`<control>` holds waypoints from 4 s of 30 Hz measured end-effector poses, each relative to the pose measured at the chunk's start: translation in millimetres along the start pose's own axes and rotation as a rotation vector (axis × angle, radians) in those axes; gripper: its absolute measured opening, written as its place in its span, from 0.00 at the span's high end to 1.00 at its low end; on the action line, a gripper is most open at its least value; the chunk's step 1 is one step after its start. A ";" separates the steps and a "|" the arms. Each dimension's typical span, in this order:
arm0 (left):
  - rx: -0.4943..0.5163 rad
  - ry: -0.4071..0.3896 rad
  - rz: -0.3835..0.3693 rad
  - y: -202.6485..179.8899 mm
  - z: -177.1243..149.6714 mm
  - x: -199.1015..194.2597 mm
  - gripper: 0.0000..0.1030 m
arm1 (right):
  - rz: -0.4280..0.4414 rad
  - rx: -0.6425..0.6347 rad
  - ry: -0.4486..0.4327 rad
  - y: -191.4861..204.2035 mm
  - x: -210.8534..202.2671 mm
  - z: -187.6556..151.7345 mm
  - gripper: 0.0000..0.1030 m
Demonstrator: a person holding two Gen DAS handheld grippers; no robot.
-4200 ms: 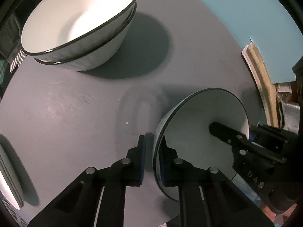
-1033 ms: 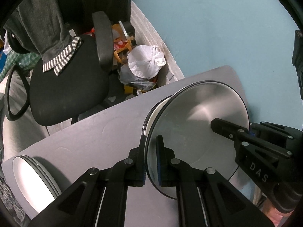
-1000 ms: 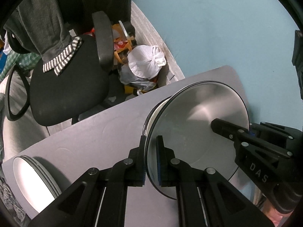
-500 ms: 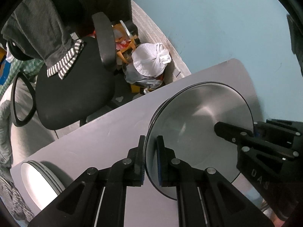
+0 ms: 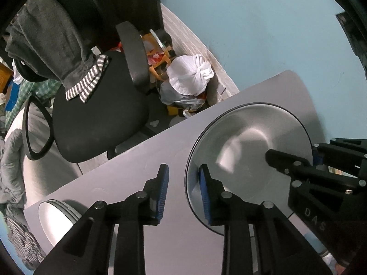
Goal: Organize plates and bowls
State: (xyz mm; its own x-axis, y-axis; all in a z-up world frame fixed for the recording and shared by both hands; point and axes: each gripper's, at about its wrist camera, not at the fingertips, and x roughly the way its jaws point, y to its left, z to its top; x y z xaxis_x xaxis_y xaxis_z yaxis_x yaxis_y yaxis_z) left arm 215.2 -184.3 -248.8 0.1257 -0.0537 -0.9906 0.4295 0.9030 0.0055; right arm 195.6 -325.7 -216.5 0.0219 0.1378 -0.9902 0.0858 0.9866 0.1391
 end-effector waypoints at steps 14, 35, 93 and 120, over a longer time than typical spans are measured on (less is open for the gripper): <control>-0.039 -0.032 -0.029 6.6 -1.3 -11.8 0.72 | -0.030 0.008 -0.050 4.5 -14.2 -0.8 0.63; -0.127 -0.184 -0.075 22.4 -34.0 -72.9 0.50 | -0.094 0.018 -0.199 8.1 -50.7 -26.5 0.43; -0.264 0.056 -0.197 23.9 0.5 5.5 0.23 | 0.146 0.024 -0.068 -43.4 4.4 -4.6 0.31; -0.354 0.170 -0.333 21.1 3.4 39.9 0.63 | 0.200 0.002 0.035 -45.4 28.5 2.8 0.57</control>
State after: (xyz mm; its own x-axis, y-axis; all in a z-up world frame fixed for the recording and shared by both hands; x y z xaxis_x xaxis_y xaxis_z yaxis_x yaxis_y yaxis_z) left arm 232.3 -168.9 -287.7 -0.1260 -0.3193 -0.9392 0.0891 0.9393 -0.3313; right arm 195.2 -366.7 -251.0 0.0040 0.3344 -0.9424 0.0847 0.9389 0.3335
